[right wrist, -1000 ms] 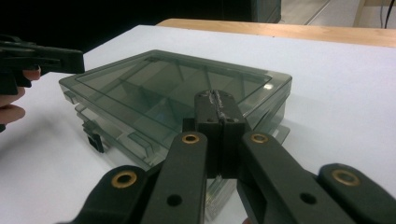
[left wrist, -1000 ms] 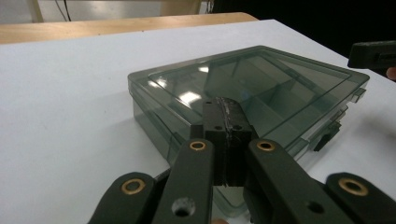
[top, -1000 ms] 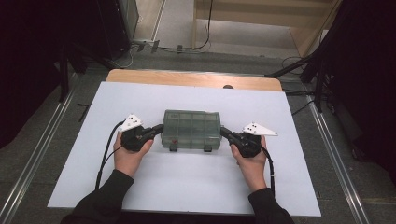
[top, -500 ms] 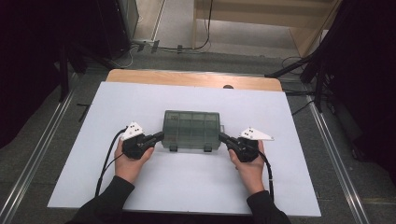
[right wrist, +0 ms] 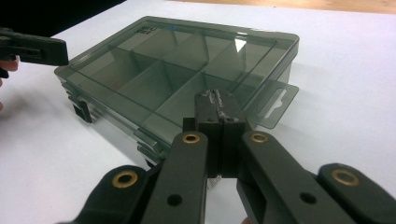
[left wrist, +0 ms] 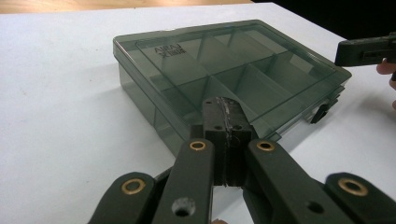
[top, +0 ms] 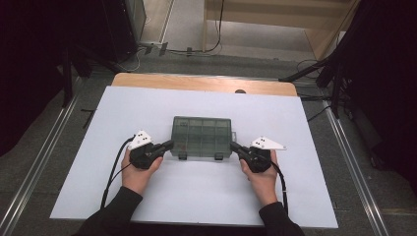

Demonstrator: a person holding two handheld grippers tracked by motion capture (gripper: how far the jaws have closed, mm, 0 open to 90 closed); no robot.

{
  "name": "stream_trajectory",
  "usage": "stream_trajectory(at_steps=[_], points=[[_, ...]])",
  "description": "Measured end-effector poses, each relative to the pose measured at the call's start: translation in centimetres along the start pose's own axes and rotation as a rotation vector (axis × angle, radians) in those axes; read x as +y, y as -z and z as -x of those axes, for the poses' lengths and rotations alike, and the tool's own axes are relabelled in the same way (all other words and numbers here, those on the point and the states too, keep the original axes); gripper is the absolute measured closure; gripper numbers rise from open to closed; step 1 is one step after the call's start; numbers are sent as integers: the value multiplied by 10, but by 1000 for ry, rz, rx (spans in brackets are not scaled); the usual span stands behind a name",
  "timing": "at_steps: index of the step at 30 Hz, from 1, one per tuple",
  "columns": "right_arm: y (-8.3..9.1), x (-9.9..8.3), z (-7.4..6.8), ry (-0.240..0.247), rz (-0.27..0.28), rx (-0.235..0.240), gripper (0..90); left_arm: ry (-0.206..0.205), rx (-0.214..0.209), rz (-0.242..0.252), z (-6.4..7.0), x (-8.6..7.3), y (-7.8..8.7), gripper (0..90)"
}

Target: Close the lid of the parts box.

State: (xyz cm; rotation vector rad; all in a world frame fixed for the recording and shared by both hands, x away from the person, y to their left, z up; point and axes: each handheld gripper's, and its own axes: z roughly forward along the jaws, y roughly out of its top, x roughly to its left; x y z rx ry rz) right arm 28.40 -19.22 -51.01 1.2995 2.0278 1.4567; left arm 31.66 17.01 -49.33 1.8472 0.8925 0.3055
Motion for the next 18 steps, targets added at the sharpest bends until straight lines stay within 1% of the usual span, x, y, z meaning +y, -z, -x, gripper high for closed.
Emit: stream_trajectory(at_steps=[4, 6, 7, 8, 9, 10, 11, 12, 13, 14, 15, 16, 17, 18], points=[[0, -1, -2, 18, 4, -4, 900, -2, 0, 1, 0, 0, -1, 900], [0, -1, -3, 13, 2, -7, 900, 2, -2, 5, -1, 0, -1, 900], [0, -1, -2, 19, 5, -12, 900, 3, -1, 6, 0, 0, -1, 900], [0, -1, -2, 19, 6, -17, 900, 3, 0, 4, -1, 0, -1, 900], [1, -1, -2, 8, 11, -25, 900, 4, -2, 4, -1, 0, -1, 900], [2, -1, -1, 3, 22, -25, 866, 4, -1, 4, -1, 0, -1, 900], [3, -1, 0, -1, 22, -24, 797, 5, -3, 5, -1, 0, -1, 900], [5, -1, 1, 0, 25, -42, 706, 5, -1, 5, -1, 0, -1, 900], [6, -1, 1, 4, 29, -61, 640, 4, 1, 5, -1, 0, -1, 900], [9, 0, 2, 9, 30, -64, 561, 4, 1, 6, -1, 0, -1, 900], [11, 0, 2, 9, 31, -70, 436, 5, 2, 1, -1, 1, -1, 900], [13, 1, 1, 7, 32, -85, 323, 3, 4, -3, 0, 1, -1, 900], [16, 2, 2, 4, 34, -107, 182, 2, 6, -3, 0, 1, -1, 900], [18, 2, 2, 13, 35, -130, 97, 2, 7, -4, 0, 1, -1, 900]])
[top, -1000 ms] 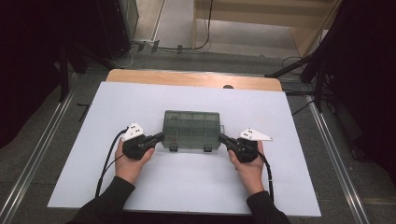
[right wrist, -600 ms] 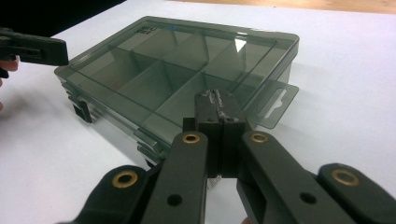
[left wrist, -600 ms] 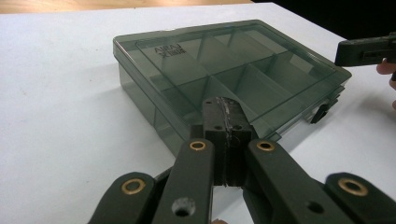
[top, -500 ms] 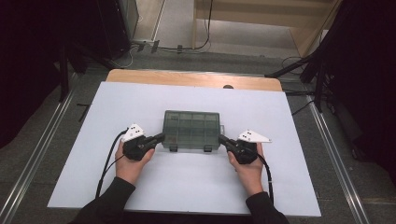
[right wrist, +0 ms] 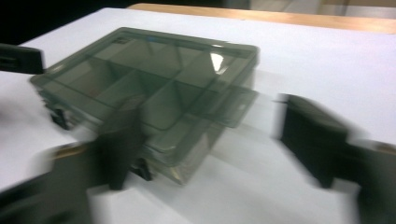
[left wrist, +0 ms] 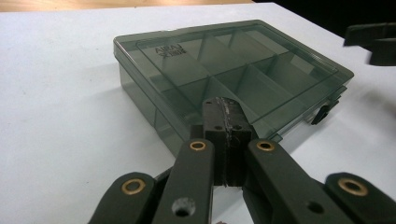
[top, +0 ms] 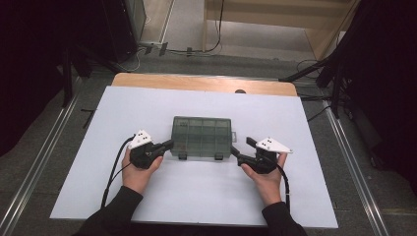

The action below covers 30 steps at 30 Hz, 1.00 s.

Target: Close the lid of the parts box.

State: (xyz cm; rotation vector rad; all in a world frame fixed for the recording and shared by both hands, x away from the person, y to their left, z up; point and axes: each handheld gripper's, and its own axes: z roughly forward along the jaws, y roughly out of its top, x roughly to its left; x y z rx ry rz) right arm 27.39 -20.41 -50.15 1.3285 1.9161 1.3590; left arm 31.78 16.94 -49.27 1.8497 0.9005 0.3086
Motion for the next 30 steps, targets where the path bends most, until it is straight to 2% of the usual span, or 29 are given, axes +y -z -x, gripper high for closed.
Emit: stream_trajectory(at_steps=[3, 4, 10, 18, 19, 20, 21, 23, 25, 30], points=[[7, -1, 3, 6, 3, -4, 0, 0, 0, 0, 0, 0, 0, 900], [10, -2, 4, -11, 6, 1, 0, 1, 1, -2, 0, 0, 0, 900], [20, -7, 10, 4, 18, -5, 0, 3, -4, -4, 0, 1, 1, 900], [31, -10, 16, 4, -2, -2, 0, 0, -24, 7, -2, 3, 6, 891], [32, -11, 17, 7, -3, -3, 0, 1, -30, 9, -2, 3, 7, 829], [33, -11, 17, 0, 1, -4, 0, -1, -32, 12, -2, 4, 8, 807], [35, -12, 19, 6, 3, -3, 0, -4, -35, 15, -2, 4, 9, 806], [37, -14, 22, 3, 8, -3, 0, -7, -35, 20, -2, 4, 11, 745], [39, -15, 23, 4, 11, -5, 0, -16, -54, 29, -2, 4, 13, 742], [46, -19, 24, -2, 27, -3, 0, -2, -75, 28, -6, 2, 17, 469]])
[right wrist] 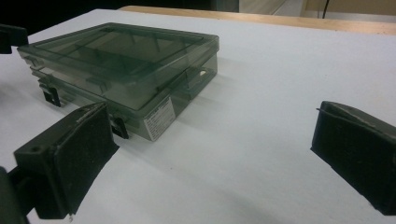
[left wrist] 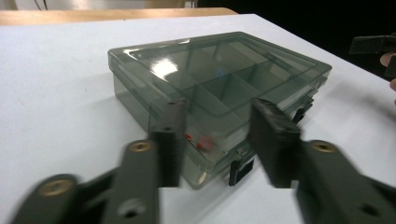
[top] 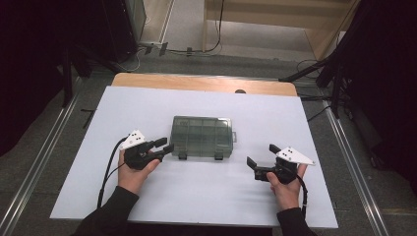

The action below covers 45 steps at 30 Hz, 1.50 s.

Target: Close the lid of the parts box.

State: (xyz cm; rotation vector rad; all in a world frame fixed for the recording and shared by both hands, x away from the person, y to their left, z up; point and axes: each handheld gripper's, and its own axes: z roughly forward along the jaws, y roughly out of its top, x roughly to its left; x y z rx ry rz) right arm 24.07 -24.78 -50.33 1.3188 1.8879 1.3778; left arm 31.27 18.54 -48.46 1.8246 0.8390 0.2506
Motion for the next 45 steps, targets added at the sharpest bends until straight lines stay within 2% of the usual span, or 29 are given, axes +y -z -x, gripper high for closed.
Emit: stream_trajectory(at_steps=[3, 5, 8, 10, 21, 36, 45], points=[[3, -3, 0, 10, 4, -3, 0, -20, 23, 0, 1, -1, 4, 282], [6, -4, 1, 9, 7, -6, 0, -19, 34, -3, 2, -2, 8, 156], [10, -6, 3, 2, 10, -9, 0, -14, 39, -7, 2, -4, 14, 50], [12, -8, 5, 6, 14, -12, 0, -20, 24, -10, 0, -8, 17, 0], [24, -12, 11, 0, 22, -28, 0, -48, 52, 5, -2, -20, 42, 0], [44, -21, 19, -10, 29, -56, 11, -29, 101, 20, -11, -30, 72, 0], [54, -24, 22, -14, 35, -70, 31, -22, 111, 18, -17, -36, 85, 0]])
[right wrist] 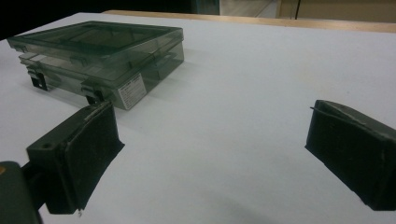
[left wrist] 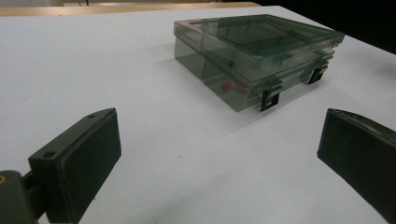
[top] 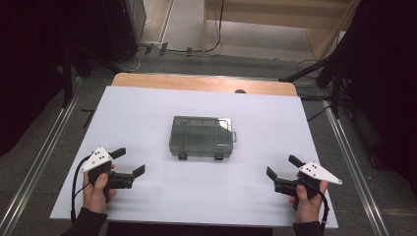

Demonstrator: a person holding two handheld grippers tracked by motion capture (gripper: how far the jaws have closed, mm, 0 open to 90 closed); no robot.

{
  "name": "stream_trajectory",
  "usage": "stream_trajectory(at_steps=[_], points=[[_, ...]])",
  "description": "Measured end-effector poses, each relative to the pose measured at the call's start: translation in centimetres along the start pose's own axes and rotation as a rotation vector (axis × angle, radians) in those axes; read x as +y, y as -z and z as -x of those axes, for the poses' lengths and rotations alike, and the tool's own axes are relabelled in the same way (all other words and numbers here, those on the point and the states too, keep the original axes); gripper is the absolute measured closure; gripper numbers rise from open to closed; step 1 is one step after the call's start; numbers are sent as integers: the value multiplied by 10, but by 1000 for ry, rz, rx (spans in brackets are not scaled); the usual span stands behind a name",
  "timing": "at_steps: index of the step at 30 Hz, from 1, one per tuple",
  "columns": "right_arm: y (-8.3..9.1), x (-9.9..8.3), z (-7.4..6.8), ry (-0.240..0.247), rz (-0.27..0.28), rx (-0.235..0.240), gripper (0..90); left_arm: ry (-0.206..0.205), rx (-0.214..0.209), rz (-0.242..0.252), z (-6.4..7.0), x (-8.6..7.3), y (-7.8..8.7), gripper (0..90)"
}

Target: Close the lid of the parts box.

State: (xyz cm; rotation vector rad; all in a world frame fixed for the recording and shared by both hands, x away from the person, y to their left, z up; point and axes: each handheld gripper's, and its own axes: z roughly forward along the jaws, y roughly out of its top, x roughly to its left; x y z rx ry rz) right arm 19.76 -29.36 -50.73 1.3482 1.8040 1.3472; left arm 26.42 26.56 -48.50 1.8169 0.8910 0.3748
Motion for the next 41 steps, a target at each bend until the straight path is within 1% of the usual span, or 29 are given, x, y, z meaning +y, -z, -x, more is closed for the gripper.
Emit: stream_trajectory(at_steps=[2, 3, 5, 7, 10, 13, 14, 17, 21, 25, 27, 30, 37, 41], points=[[2, -1, 1, 4, -2, -3, 41, 1, 1, -1, -1, -1, 2, 0], [3, -2, 0, -3, -8, -3, 49, -1, 7, -7, -1, -2, 4, 0], [5, -3, 1, 8, -11, -3, 54, 0, 10, 0, -2, -3, 6, 0], [7, -4, 2, 0, -9, -5, 54, 0, 11, -1, -3, -4, 9, 0], [11, -4, 4, 2, 1, -6, 54, -1, 26, 2, -3, -6, 13, 0], [13, -6, 3, -2, -4, -7, 55, 0, 30, 0, -4, -8, 18, 0], [14, -6, 3, 7, -8, -12, 56, 0, 31, -1, -4, -8, 19, 0], [17, -6, 3, 13, -6, -15, 56, -7, 35, -8, -4, -10, 23, 0], [22, -8, 4, -9, -7, -18, 61, 4, 40, -6, -5, -12, 27, 0], [26, -9, 7, -3, 0, -27, 61, 7, 45, -6, -6, -13, 30, 0], [28, -10, 7, -10, 5, -27, 61, 6, 43, -6, -7, -14, 31, 0], [28, -11, 7, -7, 1, -26, 61, 6, 47, -9, -8, -14, 33, 0], [28, -12, 8, -13, 3, -26, 61, 19, 53, -9, -10, -16, 34, 0], [29, -11, 7, -14, 8, -24, 61, 12, 50, -13, -8, -16, 33, 0]])
